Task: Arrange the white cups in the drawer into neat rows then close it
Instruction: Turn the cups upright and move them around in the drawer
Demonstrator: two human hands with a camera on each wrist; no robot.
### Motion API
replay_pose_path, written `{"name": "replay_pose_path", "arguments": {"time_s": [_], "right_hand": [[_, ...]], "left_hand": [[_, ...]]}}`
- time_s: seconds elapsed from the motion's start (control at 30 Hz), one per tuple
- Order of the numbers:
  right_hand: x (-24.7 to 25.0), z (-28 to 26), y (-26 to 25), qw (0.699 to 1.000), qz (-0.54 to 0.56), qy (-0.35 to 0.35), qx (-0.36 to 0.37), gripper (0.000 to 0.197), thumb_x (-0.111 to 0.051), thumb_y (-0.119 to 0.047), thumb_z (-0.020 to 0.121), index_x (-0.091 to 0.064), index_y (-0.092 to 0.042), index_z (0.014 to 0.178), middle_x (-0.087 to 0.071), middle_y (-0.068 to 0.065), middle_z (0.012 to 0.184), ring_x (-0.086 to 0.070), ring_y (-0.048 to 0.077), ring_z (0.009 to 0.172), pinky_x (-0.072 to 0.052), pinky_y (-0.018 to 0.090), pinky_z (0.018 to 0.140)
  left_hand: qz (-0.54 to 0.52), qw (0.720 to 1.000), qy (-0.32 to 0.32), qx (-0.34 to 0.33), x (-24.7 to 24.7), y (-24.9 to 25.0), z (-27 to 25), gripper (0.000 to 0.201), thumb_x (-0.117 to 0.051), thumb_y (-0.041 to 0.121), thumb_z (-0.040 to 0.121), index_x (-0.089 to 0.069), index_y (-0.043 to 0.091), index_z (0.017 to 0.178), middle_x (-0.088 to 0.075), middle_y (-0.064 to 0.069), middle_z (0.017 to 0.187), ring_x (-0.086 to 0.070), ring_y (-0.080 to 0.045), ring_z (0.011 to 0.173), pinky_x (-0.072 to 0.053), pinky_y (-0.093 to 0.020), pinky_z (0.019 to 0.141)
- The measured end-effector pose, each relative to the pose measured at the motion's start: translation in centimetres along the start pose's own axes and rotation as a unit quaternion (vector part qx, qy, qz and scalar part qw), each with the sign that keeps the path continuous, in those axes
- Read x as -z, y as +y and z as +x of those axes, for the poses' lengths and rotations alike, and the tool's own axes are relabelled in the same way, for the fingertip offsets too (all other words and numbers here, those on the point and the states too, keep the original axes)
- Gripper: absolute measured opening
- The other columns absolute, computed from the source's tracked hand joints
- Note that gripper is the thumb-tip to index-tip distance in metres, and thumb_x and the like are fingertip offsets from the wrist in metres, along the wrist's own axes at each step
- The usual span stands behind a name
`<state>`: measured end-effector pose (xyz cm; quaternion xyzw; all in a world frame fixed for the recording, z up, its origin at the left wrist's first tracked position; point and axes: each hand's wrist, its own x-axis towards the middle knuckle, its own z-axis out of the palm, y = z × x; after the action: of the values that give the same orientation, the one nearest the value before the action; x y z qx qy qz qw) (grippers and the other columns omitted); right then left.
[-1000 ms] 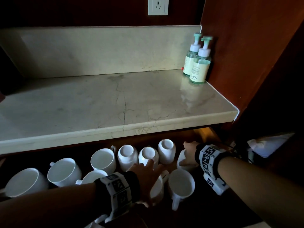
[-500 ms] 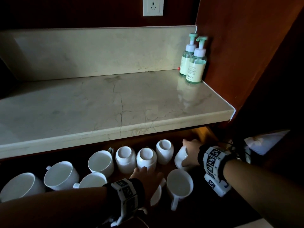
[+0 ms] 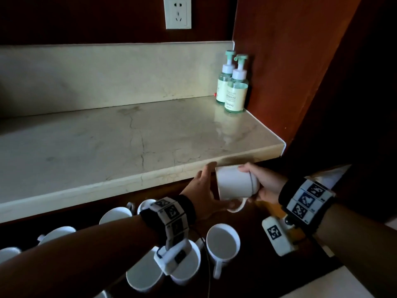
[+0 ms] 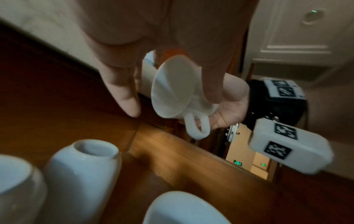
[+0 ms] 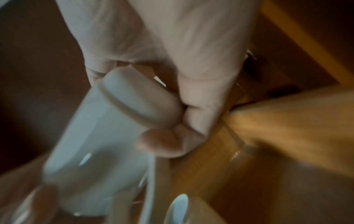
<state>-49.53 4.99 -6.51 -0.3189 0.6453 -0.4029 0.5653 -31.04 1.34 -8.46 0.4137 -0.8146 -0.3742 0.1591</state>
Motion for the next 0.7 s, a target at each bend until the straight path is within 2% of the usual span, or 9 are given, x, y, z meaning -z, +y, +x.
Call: {"name": "replay_pose_path", "arguments": {"time_s": [0.1, 0.17, 0.23, 0.3, 0.33, 0.43, 0.53, 0.6, 0.7], "right_hand": [[0.2, -0.3, 0.3, 0.998, 0.025, -0.041, -0.039, 0.027, -0.045, -0.038, 0.091, -0.058, -0.014, 0.094, -0.062, 0.008, 0.059, -0.057, 0.022, 0.047, -0.034, 0.024, 0.045], [0.3, -0.3, 0.5, 0.997, 0.037, -0.036, -0.052, 0.030, -0.046, -0.041, 0.091, -0.058, -0.013, 0.096, -0.062, 0.009, 0.063, -0.058, 0.023, 0.050, -0.038, 0.026, 0.048], [0.6, 0.1, 0.6, 0.998, -0.004, -0.004, -0.060, 0.033, -0.050, -0.042, 0.092, -0.056, -0.014, 0.108, -0.061, 0.013, 0.083, -0.061, 0.027, 0.066, -0.046, 0.031, 0.054], [1.1, 0.5, 0.7, 0.990, -0.121, 0.053, -0.045, 0.038, -0.054, -0.044, 0.092, -0.051, -0.015, 0.117, -0.058, 0.013, 0.106, -0.063, 0.032, 0.086, -0.053, 0.034, 0.060], [1.4, 0.7, 0.8, 0.979, -0.181, 0.087, -0.024, 0.040, -0.055, -0.046, 0.091, -0.051, -0.016, 0.117, -0.058, 0.010, 0.110, -0.062, 0.030, 0.093, -0.054, 0.033, 0.060], [2.2, 0.6, 0.9, 0.937, -0.303, 0.166, 0.047, 0.036, -0.061, -0.044, 0.087, -0.054, -0.018, 0.110, -0.059, 0.003, 0.103, -0.061, 0.022, 0.095, -0.057, 0.033, 0.062], [2.8, 0.6, 1.4, 0.905, -0.375, 0.186, 0.076, 0.035, -0.065, -0.041, 0.084, -0.058, -0.015, 0.107, -0.062, 0.002, 0.098, -0.063, 0.023, 0.093, -0.057, 0.039, 0.081], [2.8, 0.3, 1.6, 0.888, -0.407, 0.195, 0.090, 0.032, -0.065, -0.040, 0.085, -0.060, -0.015, 0.103, -0.064, 0.002, 0.097, -0.063, 0.020, 0.091, -0.053, 0.033, 0.081], [2.9, 0.0, 1.7, 0.874, -0.432, 0.194, 0.110, 0.030, -0.063, -0.040, 0.086, -0.059, -0.016, 0.105, -0.063, 0.000, 0.100, -0.060, 0.018, 0.095, -0.046, 0.028, 0.079]], "left_hand": [[-0.065, 0.998, 0.003, 0.011, -0.9, -0.6, 1.1, 0.102, -0.087, 0.048, 0.054, -0.028, 0.035, 0.135, -0.059, 0.006, 0.121, -0.061, -0.016, 0.109, -0.053, -0.041, 0.094], [-0.093, 0.996, 0.013, 0.011, -1.4, -0.8, 1.6, 0.095, -0.086, 0.053, 0.044, -0.036, 0.038, 0.124, -0.062, 0.008, 0.111, -0.064, -0.017, 0.100, -0.055, -0.042, 0.088], [-0.064, 0.998, 0.020, 0.020, -2.0, -0.8, 2.0, 0.096, -0.085, 0.056, 0.043, -0.038, 0.035, 0.124, -0.061, 0.003, 0.117, -0.063, -0.019, 0.102, -0.055, -0.041, 0.089], [-0.006, 0.999, 0.019, 0.047, -2.7, -0.8, 2.5, 0.098, -0.086, 0.051, 0.053, -0.035, 0.030, 0.134, -0.053, -0.001, 0.128, -0.056, -0.021, 0.111, -0.050, -0.035, 0.092], [0.019, 0.998, 0.015, 0.064, -3.1, -0.7, 2.7, 0.100, -0.085, 0.051, 0.056, -0.032, 0.029, 0.138, -0.049, -0.001, 0.132, -0.053, -0.022, 0.114, -0.049, -0.034, 0.093], [0.077, 0.991, -0.019, 0.108, -4.3, -0.3, 3.8, 0.102, -0.080, 0.058, 0.059, -0.026, 0.030, 0.141, -0.042, -0.004, 0.133, -0.052, -0.025, 0.117, -0.050, -0.037, 0.092], [0.140, 0.979, -0.055, 0.137, -5.4, 0.4, 5.2, 0.098, -0.075, 0.060, 0.064, -0.024, 0.024, 0.140, -0.039, -0.008, 0.133, -0.054, -0.031, 0.116, -0.049, -0.037, 0.086], [0.173, 0.971, -0.078, 0.147, -6.2, 0.6, 6.1, 0.100, -0.074, 0.058, 0.066, -0.022, 0.021, 0.143, -0.036, -0.013, 0.137, -0.055, -0.033, 0.118, -0.050, -0.038, 0.089], [0.201, 0.959, -0.106, 0.172, -7.5, 0.7, 7.4, 0.107, -0.074, 0.054, 0.066, -0.013, 0.023, 0.148, -0.028, -0.017, 0.145, -0.051, -0.036, 0.123, -0.049, -0.040, 0.096]]}}
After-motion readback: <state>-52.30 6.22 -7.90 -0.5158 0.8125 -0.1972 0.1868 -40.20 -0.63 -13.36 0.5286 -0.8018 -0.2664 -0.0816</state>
